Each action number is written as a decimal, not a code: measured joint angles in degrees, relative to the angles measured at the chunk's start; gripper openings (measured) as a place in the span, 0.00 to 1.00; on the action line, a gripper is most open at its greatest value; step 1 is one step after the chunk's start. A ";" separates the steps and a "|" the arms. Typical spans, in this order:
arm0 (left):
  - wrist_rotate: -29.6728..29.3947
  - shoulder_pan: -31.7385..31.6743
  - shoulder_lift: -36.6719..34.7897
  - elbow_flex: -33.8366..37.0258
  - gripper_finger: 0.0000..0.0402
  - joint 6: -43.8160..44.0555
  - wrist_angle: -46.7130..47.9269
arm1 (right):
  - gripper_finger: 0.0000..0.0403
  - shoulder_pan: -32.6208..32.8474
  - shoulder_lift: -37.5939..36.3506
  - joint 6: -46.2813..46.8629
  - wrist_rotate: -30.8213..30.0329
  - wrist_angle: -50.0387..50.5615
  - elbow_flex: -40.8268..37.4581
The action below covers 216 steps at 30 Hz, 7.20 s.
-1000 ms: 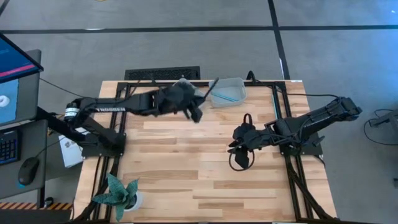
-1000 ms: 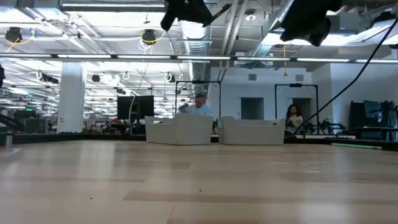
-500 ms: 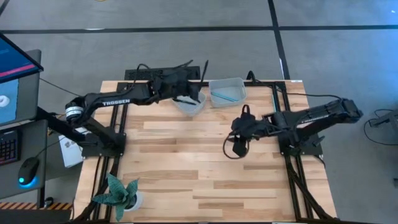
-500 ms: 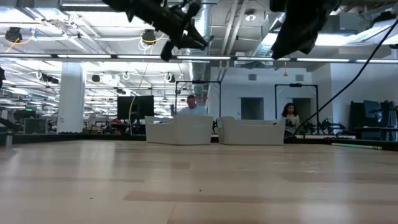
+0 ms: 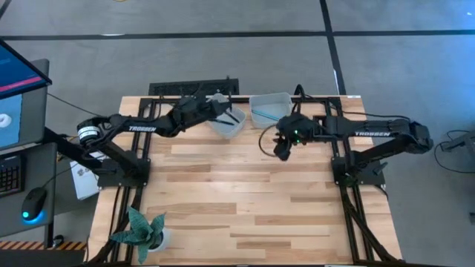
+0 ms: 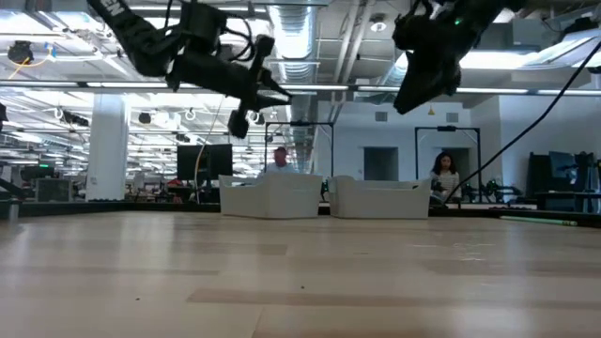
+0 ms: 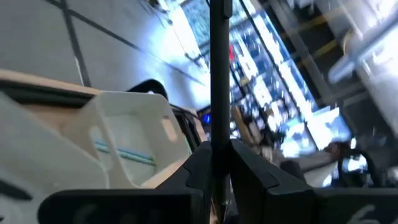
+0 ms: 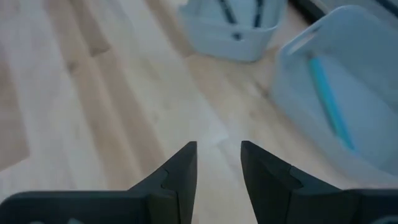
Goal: Sort pens & pencils
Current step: Put the black pen into the left gray bin, then put the light green pencil into the right gray bin
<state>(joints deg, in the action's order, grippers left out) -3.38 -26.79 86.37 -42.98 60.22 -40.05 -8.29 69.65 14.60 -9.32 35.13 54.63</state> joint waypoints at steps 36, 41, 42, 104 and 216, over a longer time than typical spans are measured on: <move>-16.73 4.98 -0.02 3.97 0.08 17.31 22.21 | 0.36 -6.50 0.00 -14.71 0.42 -3.93 0.00; -16.83 4.63 0.00 0.18 0.08 13.76 31.35 | 0.36 -6.50 0.00 -15.16 0.42 -3.93 0.00; -16.84 4.56 0.16 -0.72 0.08 13.25 32.82 | 0.36 -6.50 0.00 -15.18 0.42 -3.93 0.00; -18.42 4.71 14.97 -10.60 0.24 17.91 31.34 | 0.36 -6.50 0.00 -15.07 0.33 0.42 0.00; -2.49 7.06 9.35 -12.74 0.30 -80.80 60.78 | 0.36 -18.32 0.00 44.72 2.50 31.68 -8.31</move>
<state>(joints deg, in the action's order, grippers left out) -5.87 -19.72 95.72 -55.72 -20.58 20.74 -26.61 69.65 59.31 -6.82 66.81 46.32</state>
